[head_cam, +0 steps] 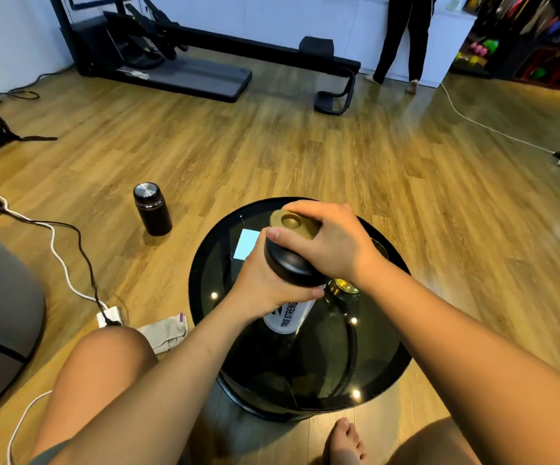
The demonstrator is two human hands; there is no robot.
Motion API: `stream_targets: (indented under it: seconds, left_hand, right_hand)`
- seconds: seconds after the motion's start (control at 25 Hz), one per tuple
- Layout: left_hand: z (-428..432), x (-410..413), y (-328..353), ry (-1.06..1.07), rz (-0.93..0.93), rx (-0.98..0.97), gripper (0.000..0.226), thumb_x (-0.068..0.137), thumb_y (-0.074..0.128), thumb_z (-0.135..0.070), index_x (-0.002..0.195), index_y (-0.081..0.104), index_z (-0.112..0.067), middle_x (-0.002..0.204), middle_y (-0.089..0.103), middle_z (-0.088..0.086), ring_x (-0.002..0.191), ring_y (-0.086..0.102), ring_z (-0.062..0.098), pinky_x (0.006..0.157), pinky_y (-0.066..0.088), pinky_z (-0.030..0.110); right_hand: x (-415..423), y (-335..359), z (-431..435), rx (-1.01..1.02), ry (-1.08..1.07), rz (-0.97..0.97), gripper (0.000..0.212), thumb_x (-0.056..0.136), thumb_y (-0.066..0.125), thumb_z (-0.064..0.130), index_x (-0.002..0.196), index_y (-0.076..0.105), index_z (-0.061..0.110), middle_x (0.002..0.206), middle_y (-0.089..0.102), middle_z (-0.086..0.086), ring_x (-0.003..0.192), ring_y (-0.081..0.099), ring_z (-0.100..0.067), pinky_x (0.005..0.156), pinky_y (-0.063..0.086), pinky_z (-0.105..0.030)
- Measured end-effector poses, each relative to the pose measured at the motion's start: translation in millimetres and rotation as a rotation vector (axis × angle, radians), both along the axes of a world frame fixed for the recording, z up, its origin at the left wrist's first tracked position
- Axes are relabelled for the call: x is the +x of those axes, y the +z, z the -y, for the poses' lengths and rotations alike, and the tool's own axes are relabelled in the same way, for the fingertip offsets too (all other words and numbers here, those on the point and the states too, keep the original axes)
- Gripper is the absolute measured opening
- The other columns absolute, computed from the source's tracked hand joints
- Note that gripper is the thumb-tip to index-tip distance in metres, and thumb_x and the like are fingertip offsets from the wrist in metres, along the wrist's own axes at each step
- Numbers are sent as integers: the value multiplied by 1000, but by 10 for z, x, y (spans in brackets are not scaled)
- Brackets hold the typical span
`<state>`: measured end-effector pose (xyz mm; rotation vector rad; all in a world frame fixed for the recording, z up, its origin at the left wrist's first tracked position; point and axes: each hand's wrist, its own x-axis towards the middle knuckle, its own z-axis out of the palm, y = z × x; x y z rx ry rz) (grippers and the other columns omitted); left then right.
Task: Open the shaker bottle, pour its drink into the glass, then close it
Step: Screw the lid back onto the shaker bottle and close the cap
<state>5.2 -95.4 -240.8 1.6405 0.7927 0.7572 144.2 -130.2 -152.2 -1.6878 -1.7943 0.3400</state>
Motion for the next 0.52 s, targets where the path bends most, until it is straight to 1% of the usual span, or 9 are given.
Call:
stream_targets:
  seconds: [0.04, 0.12, 0.2, 0.24, 0.36, 0.4, 0.52]
  left_hand:
    - [23, 22, -19, 25, 15, 2, 94, 45, 99, -35, 127, 52, -28, 119, 70, -8, 109, 68, 0, 88, 54, 15]
    - [42, 42, -18, 60, 34, 7, 91, 43, 94, -42, 123, 51, -37, 117, 70, -11, 109, 68, -1, 88, 55, 15]
    - [54, 53, -15, 73, 35, 9, 88, 44, 94, -42, 121, 51, -39, 114, 71, -13, 108, 68, -3, 86, 54, 15]
    - [58, 56, -19, 72, 37, 16, 88, 45, 94, -41, 121, 51, -40, 113, 72, -16, 107, 68, -4, 85, 54, 14]
    - [59, 60, -39, 66, 48, 26, 87, 46, 94, -39, 120, 49, -43, 114, 68, -29, 106, 67, -9, 82, 51, 7]
    - [59, 60, -39, 68, 51, 29, 88, 46, 95, -39, 121, 49, -43, 115, 67, -31, 106, 67, -9, 82, 51, 6]
    - [64, 71, -47, 79, 48, 41, 89, 45, 95, -39, 121, 48, -45, 116, 66, -30, 107, 66, -9, 83, 51, 7]
  right_hand:
    - [-7, -18, 4, 18, -21, -23, 40, 82, 63, 62, 84, 71, 23, 75, 72, 6, 76, 66, -11, 74, 53, -40]
    - [-10, -34, 5, 28, -51, -46, 39, 79, 65, 64, 85, 73, 26, 74, 72, 10, 76, 67, -9, 74, 54, -39]
    - [-1, -49, 6, 31, -71, -47, 40, 78, 65, 66, 87, 74, 28, 77, 73, 12, 79, 68, -7, 76, 55, -39]
    - [6, -56, 4, 23, -84, -43, 43, 77, 65, 68, 91, 75, 29, 81, 75, 12, 82, 69, -7, 79, 55, -38]
    - [18, -78, -13, -34, -115, -41, 65, 72, 61, 75, 110, 76, 25, 102, 78, 9, 100, 69, -8, 92, 54, -37]
    - [18, -85, -16, -39, -114, -37, 67, 72, 60, 76, 112, 76, 24, 105, 77, 8, 102, 69, -8, 93, 53, -37]
    - [15, -75, -11, -23, -116, -34, 65, 73, 60, 75, 111, 76, 25, 101, 77, 9, 99, 69, -8, 92, 53, -37]
